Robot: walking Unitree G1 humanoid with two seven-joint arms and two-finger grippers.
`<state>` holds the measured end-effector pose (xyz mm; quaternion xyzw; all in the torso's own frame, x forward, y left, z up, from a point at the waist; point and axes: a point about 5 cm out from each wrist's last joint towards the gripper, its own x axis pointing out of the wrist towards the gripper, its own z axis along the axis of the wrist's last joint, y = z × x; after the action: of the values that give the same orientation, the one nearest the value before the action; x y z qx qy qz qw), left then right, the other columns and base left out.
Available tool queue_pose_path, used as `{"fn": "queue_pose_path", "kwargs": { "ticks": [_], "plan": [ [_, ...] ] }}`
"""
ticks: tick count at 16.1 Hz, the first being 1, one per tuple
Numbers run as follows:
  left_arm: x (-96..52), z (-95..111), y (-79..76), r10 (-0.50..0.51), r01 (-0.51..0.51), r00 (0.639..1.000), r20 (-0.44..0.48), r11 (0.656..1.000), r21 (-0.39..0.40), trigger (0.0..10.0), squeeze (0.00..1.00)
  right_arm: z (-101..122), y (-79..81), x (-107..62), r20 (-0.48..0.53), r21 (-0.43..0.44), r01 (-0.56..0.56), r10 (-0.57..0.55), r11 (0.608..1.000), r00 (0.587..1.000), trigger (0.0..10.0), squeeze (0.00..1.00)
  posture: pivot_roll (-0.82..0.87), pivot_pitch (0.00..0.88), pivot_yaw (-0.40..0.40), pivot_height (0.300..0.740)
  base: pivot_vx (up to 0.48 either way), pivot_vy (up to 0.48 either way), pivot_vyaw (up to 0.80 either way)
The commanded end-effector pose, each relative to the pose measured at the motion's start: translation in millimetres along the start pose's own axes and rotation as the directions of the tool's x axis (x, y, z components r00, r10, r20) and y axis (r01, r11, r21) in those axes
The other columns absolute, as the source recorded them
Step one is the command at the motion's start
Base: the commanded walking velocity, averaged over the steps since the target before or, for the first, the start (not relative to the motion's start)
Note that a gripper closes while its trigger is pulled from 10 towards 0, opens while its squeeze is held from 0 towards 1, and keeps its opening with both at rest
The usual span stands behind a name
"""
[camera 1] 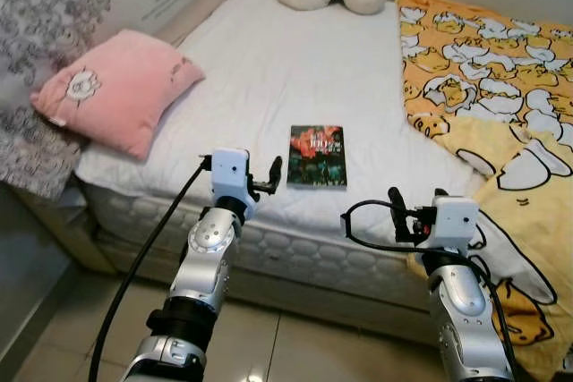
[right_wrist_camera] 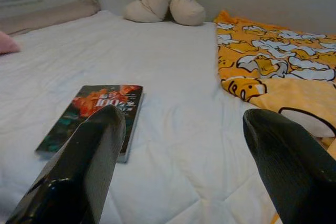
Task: Clean up the room
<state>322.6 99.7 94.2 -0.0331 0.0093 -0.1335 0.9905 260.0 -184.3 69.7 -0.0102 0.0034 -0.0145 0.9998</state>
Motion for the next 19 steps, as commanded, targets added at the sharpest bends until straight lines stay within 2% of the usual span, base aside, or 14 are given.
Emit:
{"fn": "queue_pose_path", "kwargs": {
  "ticks": [1, 10, 13, 14, 15, 16, 18, 19],
  "plan": [
    [3.4, 5.5, -1.6, -0.017, 0.017, 1.000, 0.017, 1.000, -0.005, 10.0, 0.00, 2.5, 0.2, 1.7, 0.013, -0.007, 0.002, -0.002, 1.000, 1.000, 10.0, 0.00, -0.01, 0.000, -0.030, 0.740, 0.454, 0.000, 0.00],
    [9.4, 8.5, 0.9, -0.016, 0.017, 1.000, 0.024, 1.000, -0.015, 10.0, 0.00, 5.0, 3.2, 2.5, 0.029, -0.026, -0.016, 0.017, 1.000, 0.999, 10.0, 0.00, -0.02, 0.000, -0.028, 0.740, 0.462, 0.000, 0.00],
    [12.4, 8.5, 0.7, -0.026, 0.026, 1.000, 0.012, 1.000, 0.011, 10.0, 0.00, 5.6, 4.1, -1.0, 0.032, -0.038, -0.019, 0.021, 0.999, 0.999, 10.0, 0.00, -0.04, 0.000, -0.026, 0.740, 0.480, 0.000, 0.00],
    [14.3, 5.3, 1.0, -0.028, 0.028, 0.999, -0.018, 0.999, 0.043, 10.0, 0.00, 5.6, 4.1, -1.8, 0.028, -0.045, -0.019, 0.021, 0.999, 0.999, 10.0, 0.00, -0.04, 0.000, -0.026, 0.740, 0.480, 0.000, 0.00],
    [16.5, -2.3, 0.4, -0.035, 0.044, 0.995, -0.089, 0.994, 0.099, 10.0, 0.00, 5.3, 4.2, -3.1, 0.025, -0.050, -0.020, 0.021, 0.999, 0.999, 10.0, 0.00, -0.05, 0.000, -0.028, 0.740, 0.480, 0.000, 0.00],
    [22.2, -11.8, 4.0, -0.041, 0.064, 0.982, -0.186, 0.991, 0.118, 10.0, 0.00, 2.8, 3.5, -7.9, 0.010, -0.048, -0.015, 0.016, 0.999, 1.000, 10.0, 0.00, -0.08, 0.000, -0.021, 0.740, 0.000, 0.000, -0.77],
    [29.9, -9.9, 7.5, -0.037, 0.058, 0.975, -0.217, 0.994, 0.090, 10.0, 0.00, 2.0, 2.1, -12.6, 0.004, -0.049, -0.012, 0.012, 0.999, 1.000, 10.0, 0.00, -0.10, 0.000, -0.014, 0.740, 0.000, 0.000, -0.77],
    [36.2, -6.1, 15.4, 0.016, 0.005, 0.970, -0.243, 0.996, 0.088, 10.0, 0.00, 2.7, -0.6, -17.7, 0.002, -0.055, -0.001, 0.001, 0.998, 1.000, 10.0, 0.00, -0.14, 0.000, 0.001, 0.740, 0.000, 0.000, -0.77]
  ]
}}
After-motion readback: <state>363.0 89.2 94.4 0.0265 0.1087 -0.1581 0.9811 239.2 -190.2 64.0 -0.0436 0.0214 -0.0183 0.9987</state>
